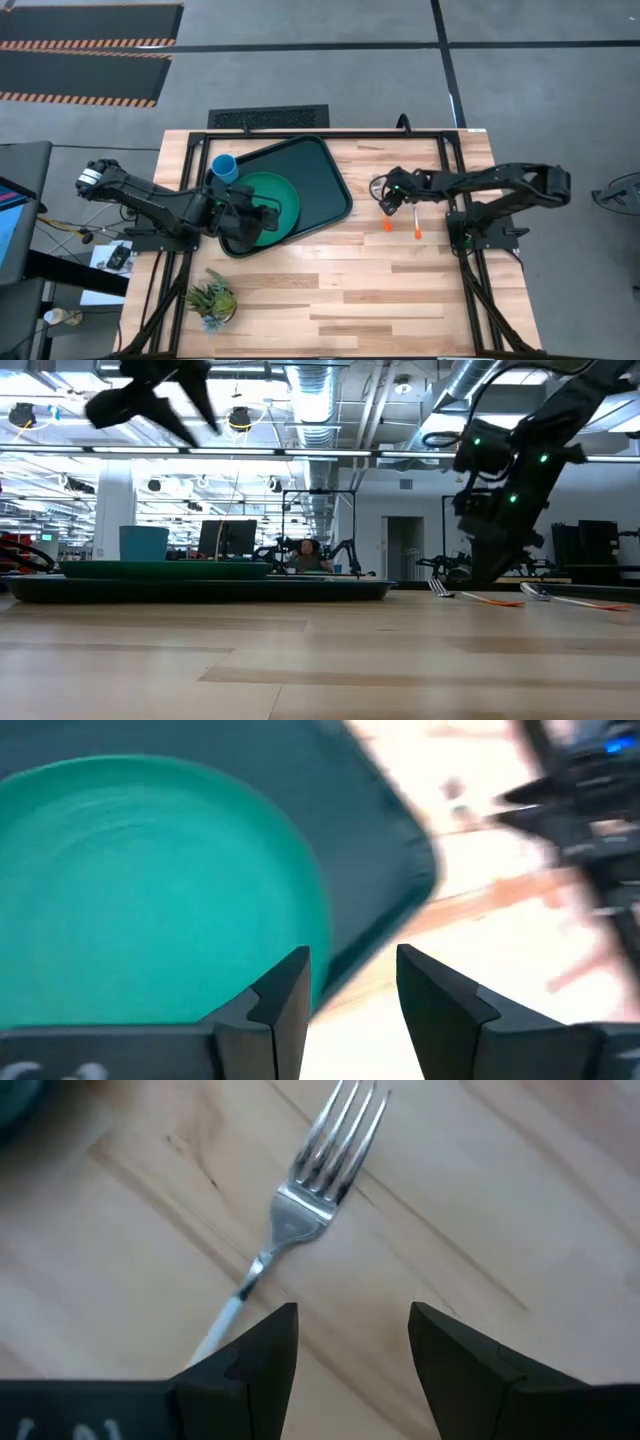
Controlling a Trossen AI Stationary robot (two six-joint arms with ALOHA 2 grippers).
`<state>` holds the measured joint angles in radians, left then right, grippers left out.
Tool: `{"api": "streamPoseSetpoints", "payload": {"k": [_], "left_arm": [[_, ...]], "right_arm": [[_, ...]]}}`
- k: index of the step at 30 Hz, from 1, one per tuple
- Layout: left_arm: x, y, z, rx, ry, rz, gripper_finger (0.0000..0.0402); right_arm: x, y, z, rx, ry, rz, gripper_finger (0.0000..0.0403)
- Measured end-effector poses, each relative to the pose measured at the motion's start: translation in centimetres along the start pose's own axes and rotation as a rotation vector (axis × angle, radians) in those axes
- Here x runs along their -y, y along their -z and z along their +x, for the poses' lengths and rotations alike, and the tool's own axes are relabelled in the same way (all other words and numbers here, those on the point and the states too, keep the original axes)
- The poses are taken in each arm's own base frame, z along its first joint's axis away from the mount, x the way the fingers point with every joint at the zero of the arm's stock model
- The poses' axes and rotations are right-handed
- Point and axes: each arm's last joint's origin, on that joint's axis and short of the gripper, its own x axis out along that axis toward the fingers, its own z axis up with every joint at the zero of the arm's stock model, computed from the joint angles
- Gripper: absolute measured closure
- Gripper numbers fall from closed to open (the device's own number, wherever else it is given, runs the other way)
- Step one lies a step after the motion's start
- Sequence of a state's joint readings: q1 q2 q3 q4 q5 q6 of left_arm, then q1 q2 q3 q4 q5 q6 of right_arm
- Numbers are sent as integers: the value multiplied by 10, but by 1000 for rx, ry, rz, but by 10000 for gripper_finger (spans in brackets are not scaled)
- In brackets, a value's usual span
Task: Pick and place plate/cup/fork/spoon on tray
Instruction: Put the orange fork on the black tray to the right of the green plate
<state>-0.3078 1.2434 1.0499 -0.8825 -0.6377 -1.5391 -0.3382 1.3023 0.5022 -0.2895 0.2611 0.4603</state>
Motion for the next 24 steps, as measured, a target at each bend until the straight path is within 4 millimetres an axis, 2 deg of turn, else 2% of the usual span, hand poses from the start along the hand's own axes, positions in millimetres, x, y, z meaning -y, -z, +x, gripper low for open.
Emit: {"api": "streamPoseSetpoints", "payload": {"k": [5,10,17,24], "left_arm": [[9,-1,-1,11,81,12,268],[11,-1,-1,18,92,8,268],[11,-2,-1,37,90,8,268],[10,-2,-1,56,87,7,268]], "right_arm": [[-8,-2,17,13,-10,-2,187],[-10,-1,21,6,-8,-5,187],[-6,-5,8,44,-24,13,187],[-15,-5,-6,94,-83,20,187]]}}
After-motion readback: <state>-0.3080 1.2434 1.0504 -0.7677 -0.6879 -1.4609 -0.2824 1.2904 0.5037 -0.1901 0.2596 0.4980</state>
